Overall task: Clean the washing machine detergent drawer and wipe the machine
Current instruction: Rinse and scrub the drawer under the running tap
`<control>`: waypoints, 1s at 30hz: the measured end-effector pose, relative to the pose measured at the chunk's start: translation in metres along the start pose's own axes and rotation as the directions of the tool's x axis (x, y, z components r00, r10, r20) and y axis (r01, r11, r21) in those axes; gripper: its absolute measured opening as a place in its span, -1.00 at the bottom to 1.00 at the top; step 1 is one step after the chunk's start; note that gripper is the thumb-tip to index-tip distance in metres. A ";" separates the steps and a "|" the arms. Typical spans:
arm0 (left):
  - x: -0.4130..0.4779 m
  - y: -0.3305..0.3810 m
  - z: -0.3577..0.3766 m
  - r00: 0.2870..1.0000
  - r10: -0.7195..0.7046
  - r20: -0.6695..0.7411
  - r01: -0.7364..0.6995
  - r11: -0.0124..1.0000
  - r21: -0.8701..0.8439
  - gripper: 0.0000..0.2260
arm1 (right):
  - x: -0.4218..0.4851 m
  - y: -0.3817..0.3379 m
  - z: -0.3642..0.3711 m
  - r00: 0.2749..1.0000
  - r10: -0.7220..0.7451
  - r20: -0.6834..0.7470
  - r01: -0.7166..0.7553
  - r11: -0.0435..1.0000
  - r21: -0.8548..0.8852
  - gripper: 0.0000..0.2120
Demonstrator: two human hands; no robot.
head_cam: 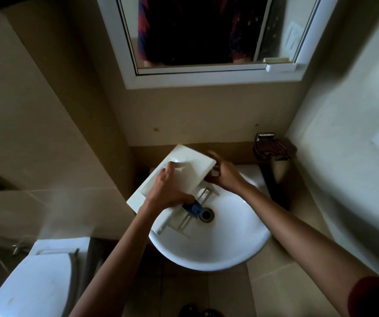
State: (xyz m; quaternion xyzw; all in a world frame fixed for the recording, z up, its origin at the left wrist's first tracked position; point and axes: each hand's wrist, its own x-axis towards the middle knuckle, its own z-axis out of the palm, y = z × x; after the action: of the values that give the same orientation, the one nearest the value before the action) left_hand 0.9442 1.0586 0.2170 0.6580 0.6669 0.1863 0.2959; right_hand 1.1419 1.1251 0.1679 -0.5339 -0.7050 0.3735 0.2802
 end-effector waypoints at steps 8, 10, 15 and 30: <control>0.002 0.000 -0.003 0.997 0.072 0.025 -0.073 0.997 0.040 -0.10 | -0.003 -0.008 0.029 1.000 -0.005 0.024 0.007 0.998 -0.061 -0.69; 0.001 -0.001 -0.007 0.992 0.127 -0.002 -0.127 0.987 0.098 -0.06 | -0.004 -0.011 0.034 0.996 -0.062 -0.068 0.066 0.996 0.054 -0.77; 0.008 -0.007 -0.014 0.984 0.135 0.113 -0.155 0.969 0.193 -0.04 | -0.010 -0.004 0.047 0.986 -0.030 -0.164 0.052 0.990 0.132 -0.73; 0.015 -0.023 -0.008 0.986 0.097 0.133 -0.110 0.989 0.098 -0.08 | -0.003 0.010 0.055 0.998 0.032 -0.046 -0.024 0.986 0.167 -0.65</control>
State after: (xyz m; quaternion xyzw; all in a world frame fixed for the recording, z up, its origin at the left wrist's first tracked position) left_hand 0.9220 1.0731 0.2066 0.7169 0.6203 0.1237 0.2931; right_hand 1.1043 1.1117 0.1283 -0.5273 -0.6568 0.4219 0.3355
